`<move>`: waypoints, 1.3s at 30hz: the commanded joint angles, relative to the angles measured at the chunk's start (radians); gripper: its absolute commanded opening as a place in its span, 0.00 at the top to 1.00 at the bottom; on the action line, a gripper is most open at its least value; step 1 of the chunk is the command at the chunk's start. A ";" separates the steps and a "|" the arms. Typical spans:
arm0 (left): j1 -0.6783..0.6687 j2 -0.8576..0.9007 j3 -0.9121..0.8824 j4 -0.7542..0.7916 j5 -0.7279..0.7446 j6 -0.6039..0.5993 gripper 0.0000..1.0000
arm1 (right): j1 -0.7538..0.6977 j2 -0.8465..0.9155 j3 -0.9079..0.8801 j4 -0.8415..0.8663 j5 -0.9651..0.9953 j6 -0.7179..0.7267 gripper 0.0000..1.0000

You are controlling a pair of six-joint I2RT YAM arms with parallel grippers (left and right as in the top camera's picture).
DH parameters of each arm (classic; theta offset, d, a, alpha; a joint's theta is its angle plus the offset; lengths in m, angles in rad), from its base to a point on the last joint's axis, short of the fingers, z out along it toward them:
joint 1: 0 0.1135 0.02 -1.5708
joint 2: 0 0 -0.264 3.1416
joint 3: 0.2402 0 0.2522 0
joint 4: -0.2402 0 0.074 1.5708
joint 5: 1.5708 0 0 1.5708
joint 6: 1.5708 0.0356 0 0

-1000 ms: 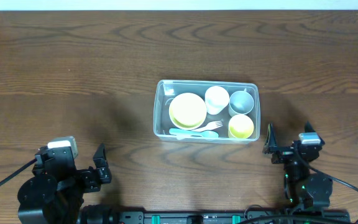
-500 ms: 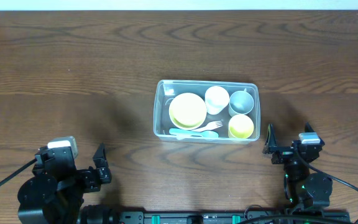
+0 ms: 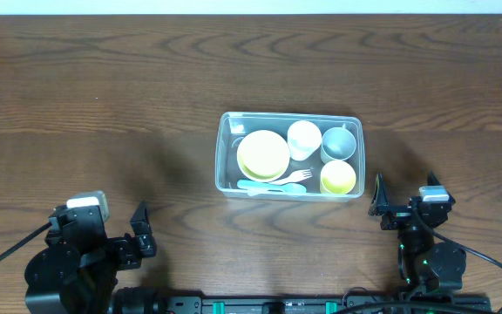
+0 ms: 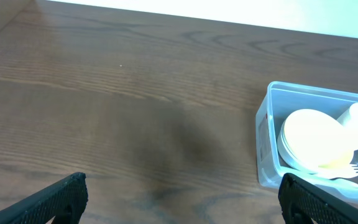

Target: Pack container

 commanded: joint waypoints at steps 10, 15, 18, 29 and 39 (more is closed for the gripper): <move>0.000 0.000 -0.002 -0.002 0.011 -0.011 0.02 | 0.009 -0.003 -0.002 -0.005 0.004 -0.010 0.01; 0.000 0.000 -0.002 -0.002 0.011 -0.011 0.02 | 0.009 -0.003 -0.002 -0.005 0.004 -0.010 0.01; 0.000 0.000 -0.002 -0.002 0.011 -0.011 0.02 | 0.009 -0.003 -0.002 -0.005 0.004 -0.010 0.01; 0.000 0.000 -0.002 -0.002 0.011 -0.011 0.02 | 0.009 -0.003 -0.002 -0.005 0.004 -0.010 0.01; 0.013 -0.017 -0.010 -0.036 -0.016 0.019 0.02 | 0.009 -0.003 -0.002 -0.005 0.004 -0.010 0.01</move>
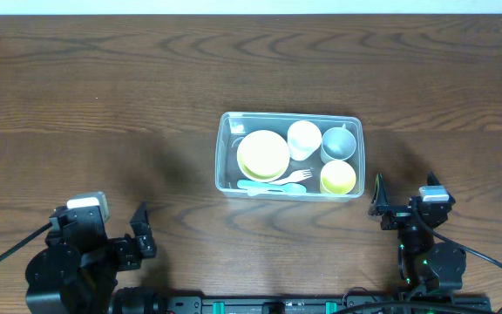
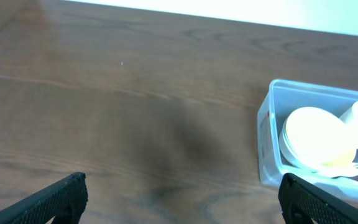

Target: Pack container

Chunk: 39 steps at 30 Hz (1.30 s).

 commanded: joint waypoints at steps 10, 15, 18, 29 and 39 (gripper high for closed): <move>0.068 -0.295 -0.310 0.154 -0.011 0.159 0.02 | 0.009 -0.003 -0.002 -0.005 0.003 -0.010 0.01; 0.068 -0.363 -0.506 0.464 -0.011 0.159 0.02 | 0.009 -0.003 -0.002 -0.005 0.003 -0.010 0.01; 0.069 -0.370 -0.607 0.647 -0.011 0.159 0.02 | 0.009 -0.003 -0.002 -0.005 0.003 -0.010 0.01; 0.084 -0.370 -0.852 1.068 -0.012 0.208 0.02 | 0.009 -0.003 -0.002 -0.005 0.003 -0.010 0.01; 0.084 -0.370 -0.921 1.033 -0.012 0.133 0.02 | 0.009 -0.003 -0.002 -0.005 0.003 -0.010 0.01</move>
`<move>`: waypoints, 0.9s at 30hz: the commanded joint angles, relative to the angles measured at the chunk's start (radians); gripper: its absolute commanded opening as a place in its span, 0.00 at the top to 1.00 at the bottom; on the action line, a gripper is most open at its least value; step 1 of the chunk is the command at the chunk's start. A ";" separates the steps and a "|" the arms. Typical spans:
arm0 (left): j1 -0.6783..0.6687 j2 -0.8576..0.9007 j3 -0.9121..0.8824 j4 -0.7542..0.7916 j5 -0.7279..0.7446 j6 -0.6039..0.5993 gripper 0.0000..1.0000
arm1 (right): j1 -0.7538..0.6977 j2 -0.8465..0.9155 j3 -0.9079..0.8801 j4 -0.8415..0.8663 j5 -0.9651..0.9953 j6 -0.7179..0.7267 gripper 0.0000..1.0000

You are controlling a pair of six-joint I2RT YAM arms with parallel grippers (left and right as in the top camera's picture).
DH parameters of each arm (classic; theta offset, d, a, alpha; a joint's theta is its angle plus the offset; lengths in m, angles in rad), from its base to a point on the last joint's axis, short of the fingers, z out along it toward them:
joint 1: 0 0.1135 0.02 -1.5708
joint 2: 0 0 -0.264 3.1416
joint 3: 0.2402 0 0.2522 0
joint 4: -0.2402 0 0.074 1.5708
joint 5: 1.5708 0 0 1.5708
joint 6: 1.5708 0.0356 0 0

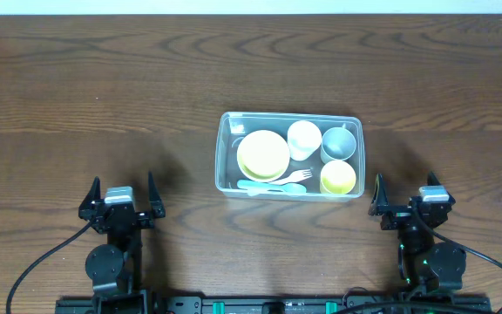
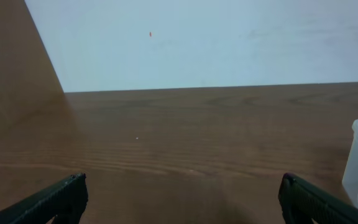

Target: Pack container

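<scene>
A clear plastic container (image 1: 227,148) sits mid-table, holding a stack of yellow plates (image 1: 263,154), a white cup (image 1: 303,138), a grey cup (image 1: 338,143), a yellow cup (image 1: 338,178), a cream fork (image 1: 293,177) and a light blue spoon (image 1: 273,187). My left gripper (image 1: 118,194) rests open at the near left edge, nothing between its fingers (image 2: 58,200). In the left wrist view only the container's left corner shows. My right gripper (image 1: 408,195) stands open at the near right, just right of the container.
Brown wooden table (image 1: 103,87) runs all round the container. A pale wall (image 2: 216,43) stands behind the table's far edge in the left wrist view.
My left arm has folded back to an upright rest at the near edge, a little further right. Its camera now looks level across the table. The container and right arm are unchanged.
At both earlier moments the left arm lay low at the near left corner with its open gripper looking down toward the filled container. The container's contents stayed the same throughout. Now the left arm sits at rest like the right one.
</scene>
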 commanded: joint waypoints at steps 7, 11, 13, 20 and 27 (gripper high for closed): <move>-0.001 -0.008 -0.002 -0.093 -0.011 -0.146 0.02 | 0.009 -0.004 -0.002 -0.004 0.003 -0.010 0.01; -0.004 -0.008 -0.002 -0.093 -0.011 -0.148 0.02 | 0.009 -0.004 -0.002 -0.004 0.003 -0.010 0.01; -0.004 -0.008 -0.002 -0.093 -0.011 -0.148 0.02 | 0.009 -0.004 -0.002 -0.004 0.003 -0.010 0.01; -0.004 -0.005 -0.002 -0.093 -0.011 -0.151 0.02 | 0.009 -0.004 -0.002 -0.004 0.003 -0.010 0.01; -0.004 -0.005 -0.002 -0.093 -0.011 -0.151 0.02 | 0.009 -0.004 -0.002 -0.004 0.003 -0.010 0.01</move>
